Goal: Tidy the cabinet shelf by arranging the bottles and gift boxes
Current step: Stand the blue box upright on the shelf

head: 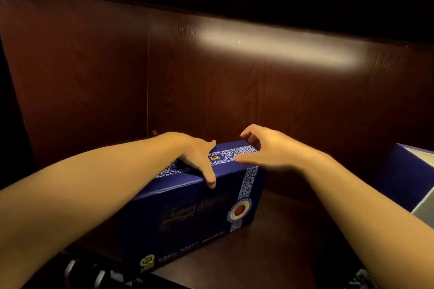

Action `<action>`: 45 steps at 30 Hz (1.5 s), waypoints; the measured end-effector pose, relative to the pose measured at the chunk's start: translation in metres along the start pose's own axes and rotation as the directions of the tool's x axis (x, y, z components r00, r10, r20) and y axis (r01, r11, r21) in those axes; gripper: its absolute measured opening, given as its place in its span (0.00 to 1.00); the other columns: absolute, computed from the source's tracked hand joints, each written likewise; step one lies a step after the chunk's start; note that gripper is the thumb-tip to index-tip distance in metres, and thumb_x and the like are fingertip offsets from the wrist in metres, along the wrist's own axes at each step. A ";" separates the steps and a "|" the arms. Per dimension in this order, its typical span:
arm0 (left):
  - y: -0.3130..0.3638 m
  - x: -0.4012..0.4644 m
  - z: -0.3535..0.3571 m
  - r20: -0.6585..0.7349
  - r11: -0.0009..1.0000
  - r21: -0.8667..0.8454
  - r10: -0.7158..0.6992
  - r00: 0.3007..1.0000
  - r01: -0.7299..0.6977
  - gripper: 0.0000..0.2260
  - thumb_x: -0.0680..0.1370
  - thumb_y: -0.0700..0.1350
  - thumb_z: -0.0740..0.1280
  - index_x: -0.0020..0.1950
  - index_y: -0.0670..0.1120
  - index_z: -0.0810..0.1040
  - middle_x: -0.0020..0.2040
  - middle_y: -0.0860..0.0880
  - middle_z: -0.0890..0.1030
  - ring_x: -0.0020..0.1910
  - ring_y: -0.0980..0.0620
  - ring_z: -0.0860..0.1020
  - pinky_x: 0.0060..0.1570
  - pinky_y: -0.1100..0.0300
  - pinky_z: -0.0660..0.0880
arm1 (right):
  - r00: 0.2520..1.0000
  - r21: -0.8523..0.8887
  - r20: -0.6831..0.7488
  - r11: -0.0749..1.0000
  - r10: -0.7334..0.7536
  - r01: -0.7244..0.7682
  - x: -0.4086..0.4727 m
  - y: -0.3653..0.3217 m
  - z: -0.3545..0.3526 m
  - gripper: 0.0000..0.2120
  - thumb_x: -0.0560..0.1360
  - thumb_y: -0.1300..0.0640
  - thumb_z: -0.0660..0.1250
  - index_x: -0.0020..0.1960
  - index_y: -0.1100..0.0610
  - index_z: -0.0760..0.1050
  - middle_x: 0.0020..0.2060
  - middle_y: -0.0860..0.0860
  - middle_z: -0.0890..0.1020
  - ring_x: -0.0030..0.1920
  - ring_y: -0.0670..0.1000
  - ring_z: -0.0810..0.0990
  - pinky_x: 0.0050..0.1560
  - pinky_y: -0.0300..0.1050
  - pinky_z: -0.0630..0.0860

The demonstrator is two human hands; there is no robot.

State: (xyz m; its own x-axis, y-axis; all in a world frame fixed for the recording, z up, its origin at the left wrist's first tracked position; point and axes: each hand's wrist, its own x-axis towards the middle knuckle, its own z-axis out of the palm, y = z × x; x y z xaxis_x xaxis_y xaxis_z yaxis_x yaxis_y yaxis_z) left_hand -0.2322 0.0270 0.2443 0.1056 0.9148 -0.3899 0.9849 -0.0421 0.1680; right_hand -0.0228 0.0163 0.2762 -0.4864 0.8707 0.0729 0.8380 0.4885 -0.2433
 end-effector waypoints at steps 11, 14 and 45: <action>-0.040 -0.055 0.052 -0.327 0.944 0.002 -0.311 0.893 0.329 0.68 0.49 0.84 0.64 0.80 0.49 0.51 0.76 0.45 0.61 0.73 0.39 0.63 0.68 0.36 0.64 | 0.960 0.008 0.266 0.996 -0.092 0.093 0.050 0.018 0.047 0.57 0.60 0.29 0.77 0.80 0.45 0.55 0.77 0.46 0.59 0.76 0.52 0.58 0.76 0.58 0.58; -0.053 -0.060 0.066 -0.379 0.944 0.026 -0.296 0.877 0.330 0.68 0.48 0.87 0.57 0.80 0.51 0.51 0.77 0.45 0.61 0.73 0.40 0.62 0.70 0.35 0.59 | 0.966 0.025 0.228 0.992 -0.124 0.121 0.054 0.021 0.056 0.58 0.57 0.23 0.73 0.79 0.43 0.56 0.74 0.45 0.61 0.74 0.51 0.60 0.75 0.58 0.60; -0.090 -0.005 0.037 -0.423 0.957 0.055 0.282 0.861 -0.286 0.61 0.50 0.82 0.67 0.78 0.55 0.63 0.69 0.59 0.70 0.66 0.55 0.69 0.69 0.51 0.65 | 0.940 -0.133 -0.142 0.936 0.309 -0.327 -0.021 -0.011 0.092 0.64 0.50 0.11 0.50 0.77 0.46 0.58 0.70 0.57 0.67 0.72 0.58 0.63 0.74 0.62 0.58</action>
State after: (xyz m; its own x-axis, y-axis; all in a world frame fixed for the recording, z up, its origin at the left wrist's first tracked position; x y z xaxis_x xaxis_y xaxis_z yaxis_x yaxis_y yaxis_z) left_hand -0.3162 0.0111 0.1975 0.3105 0.9459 0.0942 0.9195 -0.3240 0.2225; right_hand -0.0447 -0.0132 0.1884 -0.1635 0.9778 0.1311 0.9760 0.1797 -0.1231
